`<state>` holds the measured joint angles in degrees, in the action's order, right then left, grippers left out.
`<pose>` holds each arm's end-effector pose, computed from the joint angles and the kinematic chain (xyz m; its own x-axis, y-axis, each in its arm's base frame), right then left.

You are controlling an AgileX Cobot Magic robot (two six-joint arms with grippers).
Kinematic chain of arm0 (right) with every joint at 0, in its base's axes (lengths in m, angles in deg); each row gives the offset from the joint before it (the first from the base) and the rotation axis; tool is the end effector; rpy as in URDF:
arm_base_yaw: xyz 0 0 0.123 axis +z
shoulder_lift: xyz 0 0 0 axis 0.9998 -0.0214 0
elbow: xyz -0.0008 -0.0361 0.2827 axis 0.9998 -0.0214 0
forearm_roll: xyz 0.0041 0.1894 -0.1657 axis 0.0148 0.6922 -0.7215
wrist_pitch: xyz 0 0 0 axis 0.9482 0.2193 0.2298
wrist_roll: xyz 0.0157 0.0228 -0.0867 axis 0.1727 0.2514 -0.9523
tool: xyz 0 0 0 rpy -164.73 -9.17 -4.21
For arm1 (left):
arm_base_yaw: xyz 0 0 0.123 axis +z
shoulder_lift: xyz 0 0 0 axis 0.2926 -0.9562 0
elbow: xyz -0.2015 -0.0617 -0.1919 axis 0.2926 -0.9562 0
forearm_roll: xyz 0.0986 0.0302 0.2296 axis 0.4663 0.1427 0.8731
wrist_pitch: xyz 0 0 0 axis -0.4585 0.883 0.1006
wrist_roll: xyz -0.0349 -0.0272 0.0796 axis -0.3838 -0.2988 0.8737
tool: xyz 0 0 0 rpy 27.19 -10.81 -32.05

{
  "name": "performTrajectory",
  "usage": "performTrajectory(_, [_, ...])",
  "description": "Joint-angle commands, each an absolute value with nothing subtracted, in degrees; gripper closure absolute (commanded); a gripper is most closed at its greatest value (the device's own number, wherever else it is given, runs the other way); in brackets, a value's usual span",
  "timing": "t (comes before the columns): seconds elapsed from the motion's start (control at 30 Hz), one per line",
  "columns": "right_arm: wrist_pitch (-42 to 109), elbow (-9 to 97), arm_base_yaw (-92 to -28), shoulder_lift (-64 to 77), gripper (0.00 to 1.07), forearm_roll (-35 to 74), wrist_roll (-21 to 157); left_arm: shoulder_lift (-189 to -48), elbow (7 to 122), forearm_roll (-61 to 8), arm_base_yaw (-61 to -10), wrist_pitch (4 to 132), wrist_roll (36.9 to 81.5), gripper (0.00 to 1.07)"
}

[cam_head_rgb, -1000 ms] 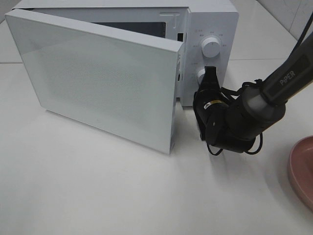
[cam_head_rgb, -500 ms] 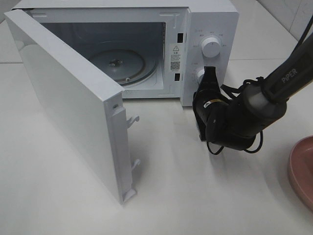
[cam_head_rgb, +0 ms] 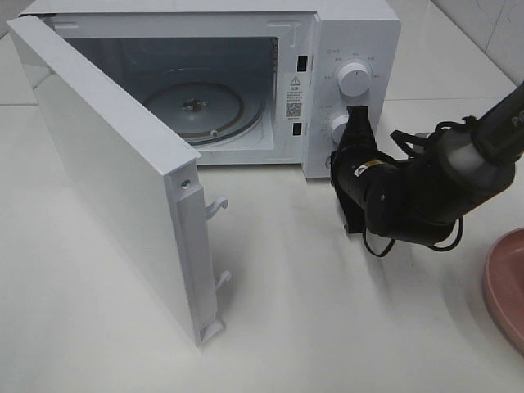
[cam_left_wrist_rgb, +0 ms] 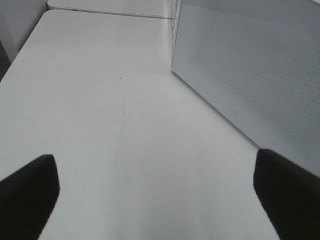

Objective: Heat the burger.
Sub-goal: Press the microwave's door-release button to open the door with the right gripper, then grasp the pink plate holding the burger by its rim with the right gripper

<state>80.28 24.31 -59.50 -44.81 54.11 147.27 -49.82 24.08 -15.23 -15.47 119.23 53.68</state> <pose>0.3411 0.1457 0.0964 -0.0368 0.9990 -0.0240 0.3398 0.0351 0.9399 -0.0088 -0.0049 0.2811 -0.4522 -0.0693 -0.8892 -0.0071 0.9972 -0.0741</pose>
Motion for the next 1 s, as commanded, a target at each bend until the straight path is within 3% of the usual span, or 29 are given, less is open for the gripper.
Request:
performTrajectory(0.03, [80.9, 23.2, -59.7, -41.3, 1.07, 48.7, 146.3, -48.5, 23.9, -15.6, -15.5, 118.4, 53.8, 0.09])
performTrajectory(0.6, [68.6, 13.3, -59.7, -30.9, 1.07, 47.3, 135.5, -48.5, 23.9, -15.6, -15.5, 118.4, 53.8, 0.09])
performTrajectory(1.0, [42.3, 12.6, -59.9, -18.3, 1.07, 47.3, 100.7, -48.5, 23.9, -15.6, -15.5, 118.4, 53.8, 0.09])
